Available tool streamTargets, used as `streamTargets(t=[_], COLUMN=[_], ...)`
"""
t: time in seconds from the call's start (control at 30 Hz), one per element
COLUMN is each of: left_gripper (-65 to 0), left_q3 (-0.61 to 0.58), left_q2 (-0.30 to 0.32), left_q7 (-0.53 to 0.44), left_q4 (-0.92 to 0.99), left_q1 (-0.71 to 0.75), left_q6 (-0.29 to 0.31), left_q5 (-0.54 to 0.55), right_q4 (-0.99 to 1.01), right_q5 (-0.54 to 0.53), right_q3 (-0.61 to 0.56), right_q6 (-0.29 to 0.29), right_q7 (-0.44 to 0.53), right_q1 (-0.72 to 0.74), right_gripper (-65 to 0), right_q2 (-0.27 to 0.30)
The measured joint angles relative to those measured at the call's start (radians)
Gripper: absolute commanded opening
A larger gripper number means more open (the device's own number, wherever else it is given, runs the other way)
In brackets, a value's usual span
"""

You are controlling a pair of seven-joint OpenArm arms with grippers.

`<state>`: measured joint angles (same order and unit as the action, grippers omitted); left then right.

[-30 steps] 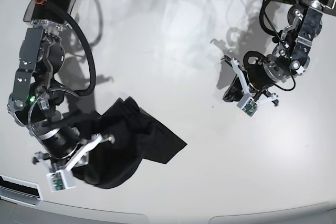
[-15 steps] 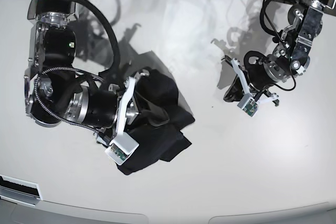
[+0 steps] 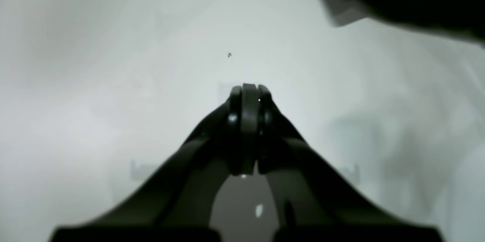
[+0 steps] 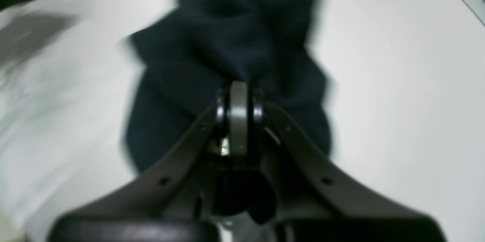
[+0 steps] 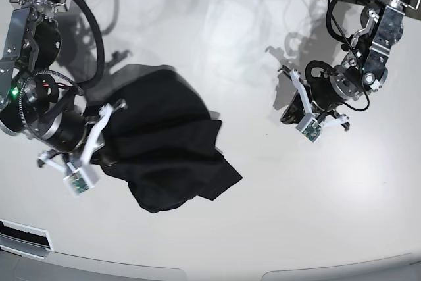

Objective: Layout the t-shirt on the table in an organized manner, then fold the t-shirt properly
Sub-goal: 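Drag the grasped shirt edge away from the left gripper and release, then grasp the shirt again with the right gripper and pull it outward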

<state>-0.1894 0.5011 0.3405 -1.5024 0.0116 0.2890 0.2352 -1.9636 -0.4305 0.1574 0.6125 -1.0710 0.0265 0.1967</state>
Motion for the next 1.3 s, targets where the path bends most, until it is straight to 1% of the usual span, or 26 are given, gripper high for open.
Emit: streamTargets(t=[0.1,0.13,0.17,0.27,0.33,0.47,0.5,0.53,0.57,0.63,0.67,0.7,0.73,0.8,0.83,0.87,0.9,0.97,1.0,1.03,1.1,1.13,1.17,1.23,1.27,1.3], left_gripper=[-65.0,-65.0,-65.0,-65.0,-65.0,-65.0,-65.0,-65.0,-65.0,-65.0,-65.0,-65.0,-65.0,-65.0,-65.0,-65.0,-65.0,-65.0,-65.0,-60.8,-46.4,-41.1,-37.7,-36.4,-36.4,-36.4], left_q3=[0.000,0.000,0.000,0.000,0.000,0.000,0.000,0.000,0.000,0.000,0.000,0.000,0.000,0.000,0.000,0.000,0.000,0.001,0.001,0.001,-0.001,-0.001,-0.001,-0.001,-0.001,0.000], left_q2=[0.000,0.000,0.000,0.000,0.000,0.000,0.000,0.000,0.000,0.002,0.003,0.003,0.002,-0.006,-0.010,-0.014,-0.017,-0.013,-0.011,-0.012,-0.027,-0.039,-0.048,-0.059,-0.062,-0.064], left_q7=[0.000,0.000,0.000,0.000,0.000,0.000,0.000,0.000,0.011,0.027,0.027,0.027,0.026,0.026,0.026,0.026,0.026,0.026,0.024,0.018,0.017,0.016,0.015,0.021,0.025,0.026], left_q4=[0.000,0.000,0.000,0.000,0.000,0.000,0.000,0.000,0.000,0.000,0.000,0.000,0.000,0.000,0.000,0.000,0.000,0.000,0.000,0.000,0.000,0.000,0.000,0.000,0.000,0.000], left_q1=[0.002,0.003,0.005,0.005,0.005,0.005,0.005,0.005,0.005,0.005,0.006,0.005,0.005,0.005,0.005,0.005,0.007,0.007,0.005,0.001,-0.016,-0.026,-0.037,-0.051,-0.056,-0.059], left_q6=[0.000,0.000,0.000,0.000,0.000,0.000,0.000,0.000,0.000,0.000,-0.001,-0.001,-0.001,0.000,0.000,0.000,0.001,0.069,0.137,0.207,0.330,0.353,0.348,0.272,0.220,0.191], left_q5=[0.000,0.000,0.000,0.000,0.000,0.028,0.035,0.046,0.049,0.049,0.049,0.049,0.049,0.057,0.057,0.057,0.057,0.080,0.095,0.109,0.128,0.132,0.132,0.129,0.124,0.124], right_q4=[0.000,0.000,0.000,0.000,0.000,0.000,0.000,0.000,0.000,0.002,0.009,0.017,0.025,0.045,0.052,0.059,0.064,0.075,0.081,0.083,0.084,0.084,0.084,0.084,0.084,0.084], right_q5=[0.122,0.148,0.169,0.173,0.090,-0.207,-0.224,-0.192,-0.114,0.072,0.119,0.110,0.068,-0.107,-0.179,-0.240,-0.272,-0.246,-0.214,-0.190,-0.137,-0.116,-0.117,-0.057,0.014,0.085], right_q3=[0.043,0.051,0.056,0.057,0.059,0.035,0.018,0.003,-0.006,-0.008,-0.002,0.003,0.003,-0.001,-0.014,-0.035,-0.058,-0.107,-0.130,-0.154,-0.183,-0.192,-0.197,-0.216,-0.234,-0.258], right_q6=[-0.132,-0.164,-0.193,-0.217,-0.175,0.031,0.035,0.031,-0.018,-0.152,-0.180,-0.176,-0.136,0.019,0.069,0.094,0.088,0.087,0.080,0.053,0.037,0.035,0.039,0.089,0.089,0.085], right_q7=[0.060,0.070,0.076,0.085,0.090,0.045,0.047,0.050,0.058,0.090,0.119,0.133,0.135,0.100,0.064,0.027,0.007,-0.031,-0.034,-0.033,-0.010,0.014,0.045,0.159,0.211,0.243], right_q1=[0.001,0.001,0.001,0.002,0.002,0.002,0.002,0.003,0.006,0.012,0.013,0.012,0.012,0.013,0.011,0.006,-0.003,-0.014,-0.016,-0.022,-0.037,-0.049,-0.064,-0.095,-0.104,-0.107], right_gripper=[-33.7,-28.2,-25.2,-24.5,-24.5,-24.6,-24.5,-24.6,-24.6,-24.6,-24.6,-24.6,-24.6,-24.6,-24.6,-24.6,-24.7,-24.7,-24.7,-24.7,-24.7,-24.7,-24.7,-24.7,-24.7,-24.7], right_q2=[0.000,0.000,0.000,0.000,0.000,-0.003,-0.006,-0.009,-0.010,-0.010,-0.005,0.001,0.003,0.003,-0.001,-0.004,-0.011,-0.014,-0.013,-0.011,-0.011,-0.011,-0.011,-0.011,-0.009,-0.008])
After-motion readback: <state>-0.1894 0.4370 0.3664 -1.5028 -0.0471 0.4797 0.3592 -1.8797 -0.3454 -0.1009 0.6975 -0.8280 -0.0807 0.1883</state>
